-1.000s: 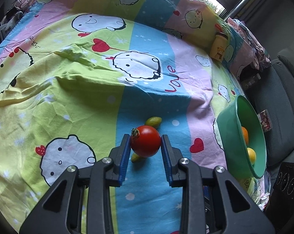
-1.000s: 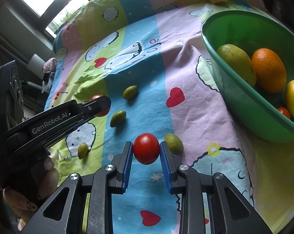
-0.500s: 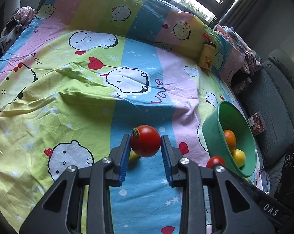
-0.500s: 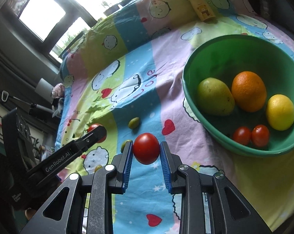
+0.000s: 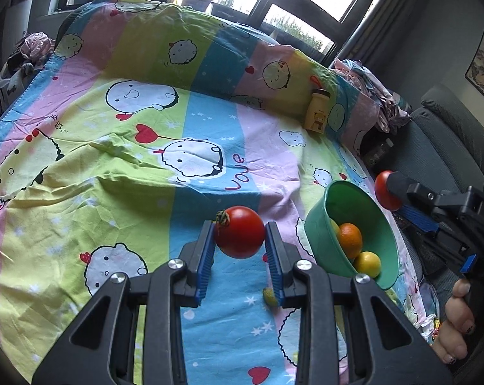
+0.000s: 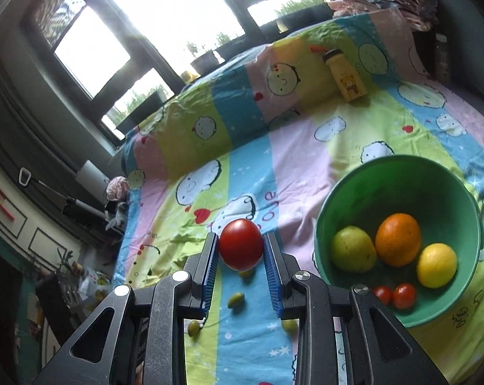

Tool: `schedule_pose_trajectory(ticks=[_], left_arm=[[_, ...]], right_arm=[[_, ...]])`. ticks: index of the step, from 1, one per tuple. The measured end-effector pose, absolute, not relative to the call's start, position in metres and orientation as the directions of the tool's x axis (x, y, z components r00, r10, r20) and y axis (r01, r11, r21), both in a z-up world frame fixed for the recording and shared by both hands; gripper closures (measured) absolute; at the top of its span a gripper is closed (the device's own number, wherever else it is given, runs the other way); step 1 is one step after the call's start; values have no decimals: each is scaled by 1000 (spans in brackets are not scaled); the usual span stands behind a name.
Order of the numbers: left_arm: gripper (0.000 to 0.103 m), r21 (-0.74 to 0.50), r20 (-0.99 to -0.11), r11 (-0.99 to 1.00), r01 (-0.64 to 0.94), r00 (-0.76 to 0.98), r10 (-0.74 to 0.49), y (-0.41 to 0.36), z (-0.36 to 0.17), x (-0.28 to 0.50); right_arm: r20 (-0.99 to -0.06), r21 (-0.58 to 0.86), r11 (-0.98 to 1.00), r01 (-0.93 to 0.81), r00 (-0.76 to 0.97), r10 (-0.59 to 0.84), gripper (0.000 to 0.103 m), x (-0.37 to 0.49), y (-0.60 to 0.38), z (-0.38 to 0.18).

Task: Organize fruits
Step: 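Lift the tomatoes with both grippers and carry them over the basin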

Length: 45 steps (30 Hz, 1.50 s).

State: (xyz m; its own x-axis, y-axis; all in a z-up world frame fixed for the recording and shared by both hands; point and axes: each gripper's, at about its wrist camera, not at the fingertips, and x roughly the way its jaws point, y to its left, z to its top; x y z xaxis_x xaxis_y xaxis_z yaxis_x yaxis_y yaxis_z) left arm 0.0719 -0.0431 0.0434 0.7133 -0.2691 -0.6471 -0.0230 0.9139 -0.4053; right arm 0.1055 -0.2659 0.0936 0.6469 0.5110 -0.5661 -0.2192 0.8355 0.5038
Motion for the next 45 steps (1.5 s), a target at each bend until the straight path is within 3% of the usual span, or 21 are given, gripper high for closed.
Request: schedule_pose_trajectory(ticks=[7,15,20,30,45], left_arm=[[72,-400,-621,916,24,728,-291,-57,50,67],[72,-365,-605,927,87,735,-307,-85,54,63],[72,-347,-605,930,122,729,-321,-104,53,66],[72,-262,-607,939,224,718,-341,-143,72,83],[72,-312,-630,898,311,640,-440,-185,43,100]], right_arm=[[-555,627,762,-162,594,583,73,118,-290,55],[-556,623,774,-110,634,538,73,114,-310,49],[-611,569,822,-21,659,439,73,116,-322,42],[-583,592,805,44,713,390,73,111,-355,44],[-598,594,797,111,724,345,72,108,-373,36]])
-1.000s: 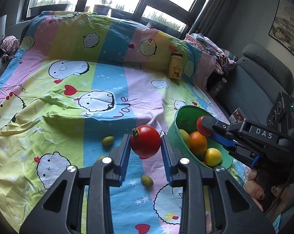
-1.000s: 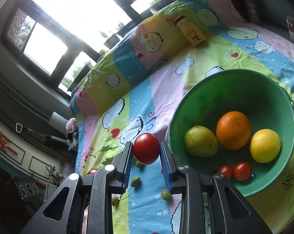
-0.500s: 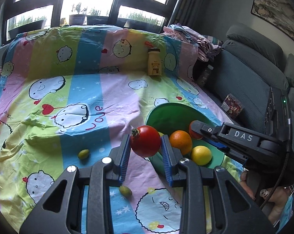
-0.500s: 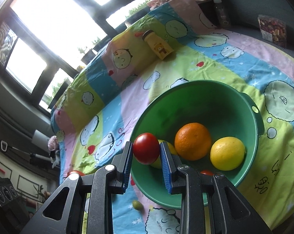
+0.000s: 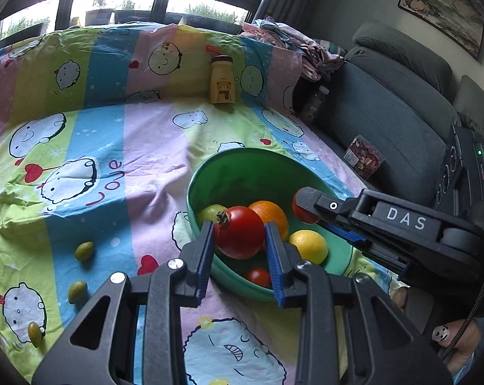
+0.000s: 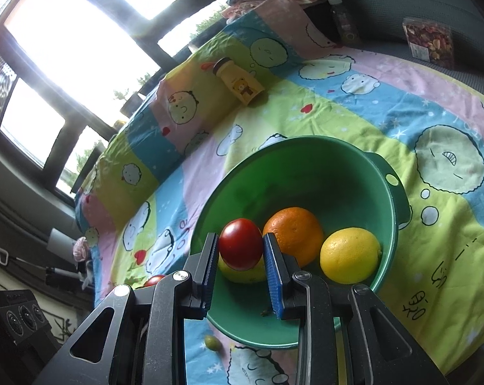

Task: Organize fruits
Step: 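Lift the tomatoes with both grippers and carry them over the basin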

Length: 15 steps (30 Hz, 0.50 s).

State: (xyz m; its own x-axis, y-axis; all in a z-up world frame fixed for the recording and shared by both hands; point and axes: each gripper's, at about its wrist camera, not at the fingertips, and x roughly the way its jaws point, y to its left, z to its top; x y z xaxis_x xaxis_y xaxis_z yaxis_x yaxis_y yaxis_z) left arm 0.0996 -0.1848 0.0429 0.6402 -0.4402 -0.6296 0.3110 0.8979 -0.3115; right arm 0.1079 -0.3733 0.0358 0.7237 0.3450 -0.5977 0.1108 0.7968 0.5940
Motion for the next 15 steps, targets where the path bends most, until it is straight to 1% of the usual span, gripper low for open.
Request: schedule_pose_trajectory(ticks=[4,15], left_arm=[[72,-325,-630,886,329,624,-463,-191,39,101],[72,-344,-639,878,334,602,-479,-196,30,108]], right_arm=[[-610,587,800,126,719,334,72,107,-376,33],[-627,574,806,144,711,320,72,107,-377,31]])
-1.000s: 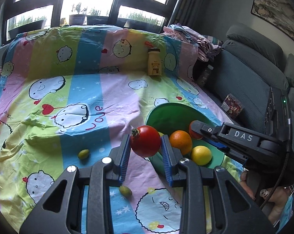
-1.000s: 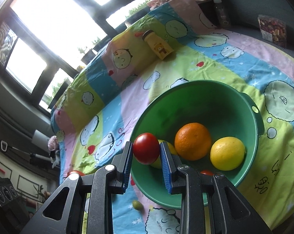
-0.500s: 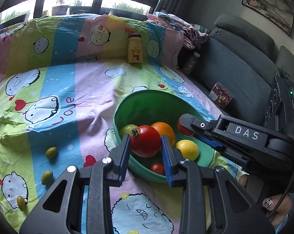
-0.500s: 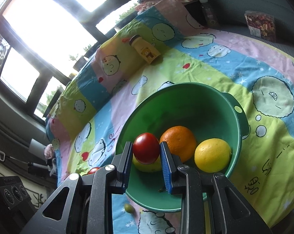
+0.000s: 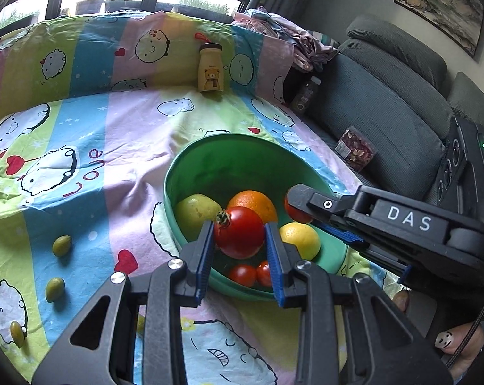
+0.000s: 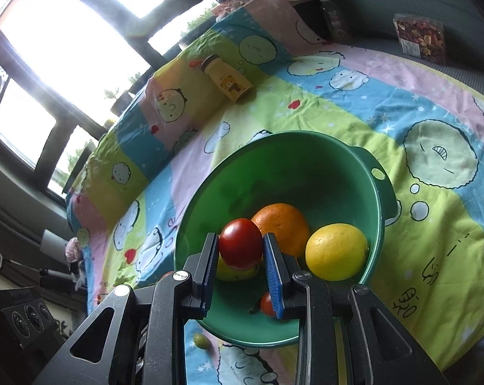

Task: Organize fruits
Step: 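Lift the tomatoes with both grippers and carry them over the basin, then lower the tomatoes into the basin and open both grippers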

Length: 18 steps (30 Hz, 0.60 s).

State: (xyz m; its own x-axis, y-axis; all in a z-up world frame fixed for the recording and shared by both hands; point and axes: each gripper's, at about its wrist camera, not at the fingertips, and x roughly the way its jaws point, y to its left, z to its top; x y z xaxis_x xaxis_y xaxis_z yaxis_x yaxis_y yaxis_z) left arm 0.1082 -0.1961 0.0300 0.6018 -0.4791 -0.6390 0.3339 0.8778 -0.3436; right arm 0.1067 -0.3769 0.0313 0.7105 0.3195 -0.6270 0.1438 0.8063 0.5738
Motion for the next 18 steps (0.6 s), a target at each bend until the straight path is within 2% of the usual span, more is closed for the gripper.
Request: schedule_pose_trajectory(ticks=[18], left_arm=[[72,-338,-655,876,344,583,-481,-209,20,110]], right_arm=[[-666,537,825,175,688,288,72,110,-377,25]])
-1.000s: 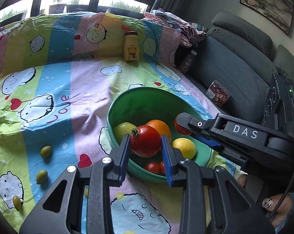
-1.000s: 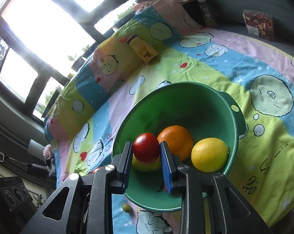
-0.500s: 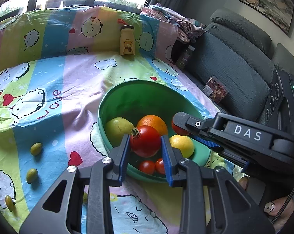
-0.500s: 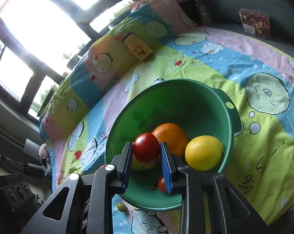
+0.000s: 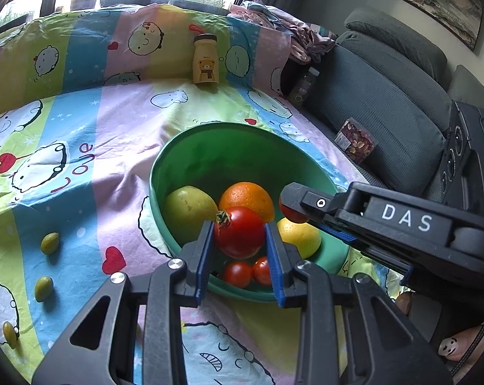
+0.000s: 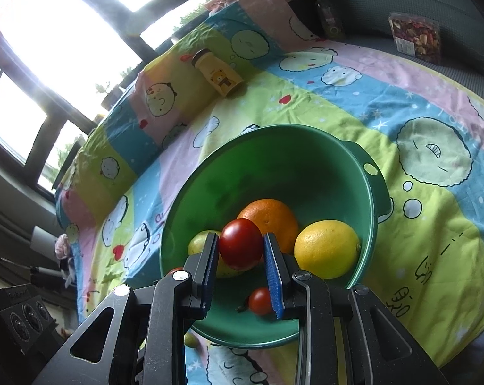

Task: Organize fruits
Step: 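Lower the tomatoes into the basin and open both grippers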

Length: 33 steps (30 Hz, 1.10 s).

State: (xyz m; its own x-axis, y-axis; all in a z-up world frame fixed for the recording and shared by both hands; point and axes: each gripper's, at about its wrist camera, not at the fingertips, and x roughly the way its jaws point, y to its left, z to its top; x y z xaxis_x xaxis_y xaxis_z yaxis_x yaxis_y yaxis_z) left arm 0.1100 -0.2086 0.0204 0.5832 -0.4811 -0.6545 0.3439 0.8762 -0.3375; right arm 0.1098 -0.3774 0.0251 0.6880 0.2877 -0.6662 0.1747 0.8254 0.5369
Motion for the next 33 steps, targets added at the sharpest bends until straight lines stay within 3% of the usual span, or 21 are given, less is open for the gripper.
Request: schedule_pose_trajectory(ticks=[33], left_arm=[[72,-340,-671,879,335,569,-476,-215,12,113]], right_arm=[[-719,493,843,214,645,257,72,115,-376,16]])
